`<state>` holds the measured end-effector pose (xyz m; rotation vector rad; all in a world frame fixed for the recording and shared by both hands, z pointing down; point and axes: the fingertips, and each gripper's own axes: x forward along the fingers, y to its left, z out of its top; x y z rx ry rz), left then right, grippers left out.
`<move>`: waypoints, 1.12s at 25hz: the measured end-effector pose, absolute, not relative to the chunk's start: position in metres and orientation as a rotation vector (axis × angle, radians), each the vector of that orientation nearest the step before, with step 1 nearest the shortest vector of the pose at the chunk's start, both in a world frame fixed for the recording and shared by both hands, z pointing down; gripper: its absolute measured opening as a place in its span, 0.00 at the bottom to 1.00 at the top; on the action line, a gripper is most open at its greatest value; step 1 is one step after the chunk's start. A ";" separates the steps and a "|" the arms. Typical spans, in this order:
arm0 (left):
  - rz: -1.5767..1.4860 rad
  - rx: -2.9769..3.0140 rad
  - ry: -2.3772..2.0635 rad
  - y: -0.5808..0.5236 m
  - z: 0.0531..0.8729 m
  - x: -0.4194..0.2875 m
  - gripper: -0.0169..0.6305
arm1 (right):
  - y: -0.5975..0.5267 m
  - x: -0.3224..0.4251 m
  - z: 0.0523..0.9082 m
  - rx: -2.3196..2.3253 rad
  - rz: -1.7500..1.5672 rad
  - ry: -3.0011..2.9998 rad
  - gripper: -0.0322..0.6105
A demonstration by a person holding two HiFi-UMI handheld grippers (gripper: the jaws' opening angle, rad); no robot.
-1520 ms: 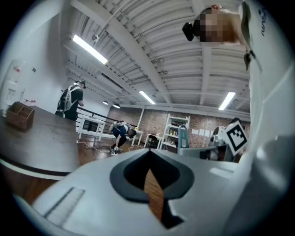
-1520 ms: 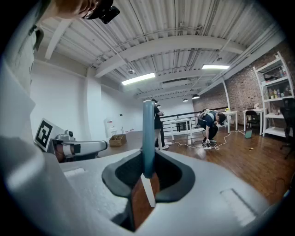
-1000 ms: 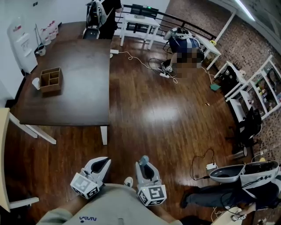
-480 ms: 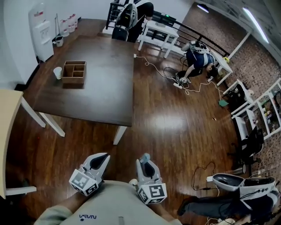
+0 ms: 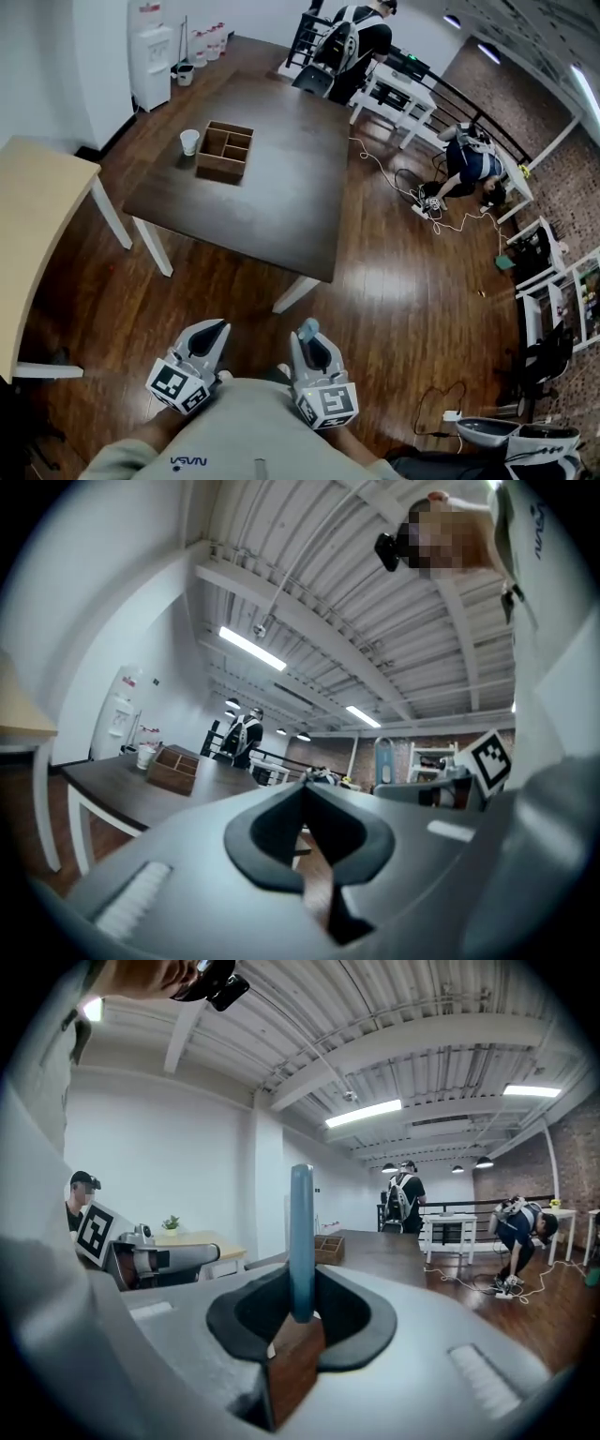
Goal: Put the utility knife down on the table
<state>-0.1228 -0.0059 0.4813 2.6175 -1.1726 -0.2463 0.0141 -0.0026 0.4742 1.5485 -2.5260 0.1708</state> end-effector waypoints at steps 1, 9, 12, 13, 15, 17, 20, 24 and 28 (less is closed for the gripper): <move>-0.252 2.601 -1.203 -0.006 0.483 -0.130 0.03 | -0.006 0.008 0.475 1.518 0.167 -2.538 0.16; -0.233 2.489 -1.413 -0.022 0.492 -0.174 0.03 | -0.041 -0.041 0.487 1.297 0.201 -2.648 0.16; -0.215 2.462 -1.474 -0.041 0.494 -0.184 0.03 | -0.065 -0.051 0.494 1.248 0.218 -2.676 0.16; -0.211 2.455 -1.485 -0.049 0.495 -0.186 0.03 | -0.074 -0.052 0.496 1.239 0.223 -2.681 0.16; -0.207 2.445 -1.504 -0.066 0.499 -0.186 0.03 | -0.093 -0.051 0.498 1.227 0.231 -2.686 0.16; -0.198 2.444 -1.517 -0.086 0.503 -0.184 0.03 | -0.114 -0.049 0.497 1.222 0.244 -2.695 0.16; -0.156 2.475 -1.495 -0.121 0.501 -0.172 0.03 | -0.150 -0.040 0.505 1.230 0.279 -2.688 0.16; -0.089 2.488 -1.489 -0.166 0.504 -0.163 0.03 | -0.198 -0.034 0.518 1.186 0.326 -2.676 0.16; -0.039 2.472 -1.528 -0.211 0.505 -0.159 0.03 | -0.245 -0.027 0.535 1.117 0.363 -2.645 0.16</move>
